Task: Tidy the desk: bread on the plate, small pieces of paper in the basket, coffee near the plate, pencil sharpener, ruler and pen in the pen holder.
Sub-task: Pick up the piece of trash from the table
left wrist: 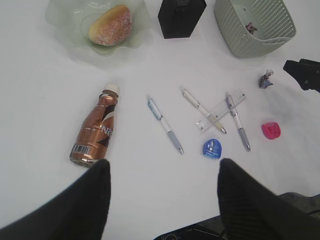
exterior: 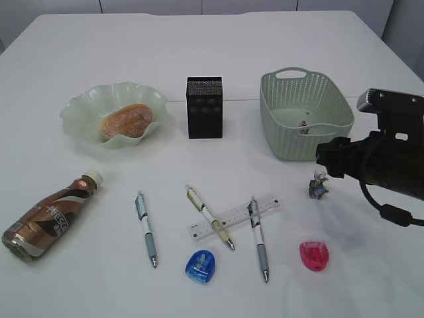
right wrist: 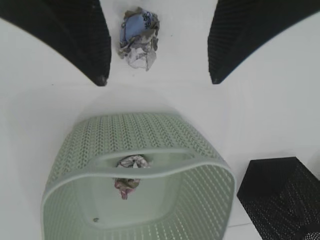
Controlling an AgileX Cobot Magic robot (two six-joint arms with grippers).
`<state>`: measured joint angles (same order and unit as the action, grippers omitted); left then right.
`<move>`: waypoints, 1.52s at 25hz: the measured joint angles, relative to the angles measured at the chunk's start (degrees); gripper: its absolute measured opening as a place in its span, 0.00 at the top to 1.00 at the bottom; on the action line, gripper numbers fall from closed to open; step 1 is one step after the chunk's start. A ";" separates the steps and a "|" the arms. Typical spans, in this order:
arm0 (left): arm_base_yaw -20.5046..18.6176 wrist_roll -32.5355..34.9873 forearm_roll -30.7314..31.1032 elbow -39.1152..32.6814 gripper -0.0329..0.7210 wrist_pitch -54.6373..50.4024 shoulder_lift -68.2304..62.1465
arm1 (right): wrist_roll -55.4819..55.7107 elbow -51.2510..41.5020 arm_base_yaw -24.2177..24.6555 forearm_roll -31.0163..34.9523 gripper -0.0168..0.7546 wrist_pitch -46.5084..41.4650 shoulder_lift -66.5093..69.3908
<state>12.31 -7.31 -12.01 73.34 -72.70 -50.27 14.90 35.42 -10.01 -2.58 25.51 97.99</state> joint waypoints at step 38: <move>0.00 0.61 -0.22 0.00 0.31 0.00 0.00 | -13.79 3.90 -3.18 7.61 0.35 1.76 11.36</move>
<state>12.31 -6.71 -12.23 73.34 -72.70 -50.27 1.10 39.32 -13.19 5.03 27.26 109.35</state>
